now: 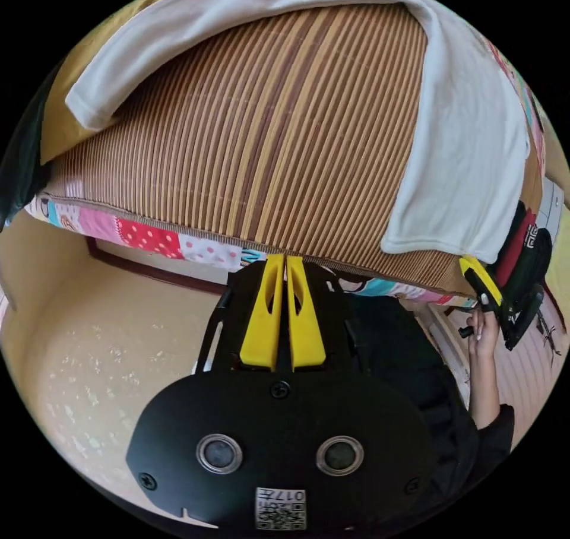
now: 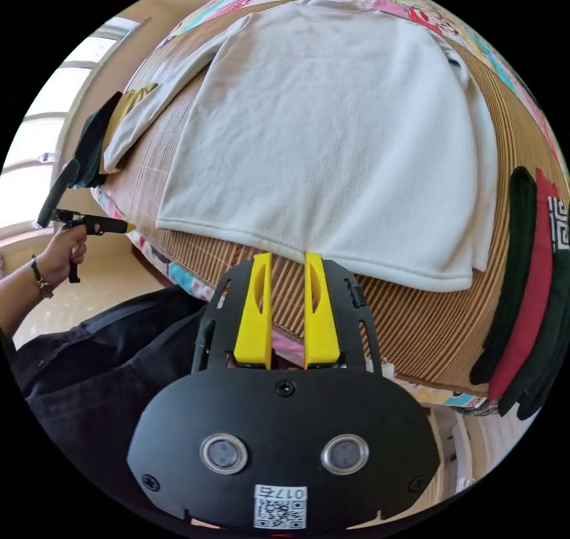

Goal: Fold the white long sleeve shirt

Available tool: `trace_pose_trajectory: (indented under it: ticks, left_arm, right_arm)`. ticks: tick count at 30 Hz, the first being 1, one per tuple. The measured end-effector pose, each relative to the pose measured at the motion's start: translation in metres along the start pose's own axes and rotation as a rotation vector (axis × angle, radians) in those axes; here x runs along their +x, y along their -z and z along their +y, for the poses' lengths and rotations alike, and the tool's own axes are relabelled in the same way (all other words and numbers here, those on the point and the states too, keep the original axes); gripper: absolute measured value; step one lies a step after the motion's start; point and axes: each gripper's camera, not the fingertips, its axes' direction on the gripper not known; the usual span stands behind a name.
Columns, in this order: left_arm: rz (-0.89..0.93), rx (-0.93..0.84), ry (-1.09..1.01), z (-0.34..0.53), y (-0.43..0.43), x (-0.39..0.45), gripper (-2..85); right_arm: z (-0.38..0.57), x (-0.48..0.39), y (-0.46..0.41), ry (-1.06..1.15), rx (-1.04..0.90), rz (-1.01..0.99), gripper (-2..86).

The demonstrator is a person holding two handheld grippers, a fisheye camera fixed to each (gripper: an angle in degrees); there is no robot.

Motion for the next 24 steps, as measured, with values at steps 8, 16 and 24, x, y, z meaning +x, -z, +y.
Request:
trace_pose_trajectory:
  ticks: [8, 16, 24]
  left_arm:
    - [0.265, 0.098, -0.156, 0.052, 0.065, -0.019, 7.8]
    - [0.108, 0.020, -0.364, 0.034, 0.073, 0.053, 7.5]
    - [0.082, -0.014, -0.351, 0.091, 0.076, 0.045, -0.2]
  right_arm:
    - [0.036, 0.014, 0.044, 0.017, 0.025, -0.145, 0.8]
    - [0.019, 0.064, 0.125, -0.056, 0.179, 0.105, 0.6]
    - [0.030, 0.020, 0.105, -0.021, 0.056, 0.167, 0.6]
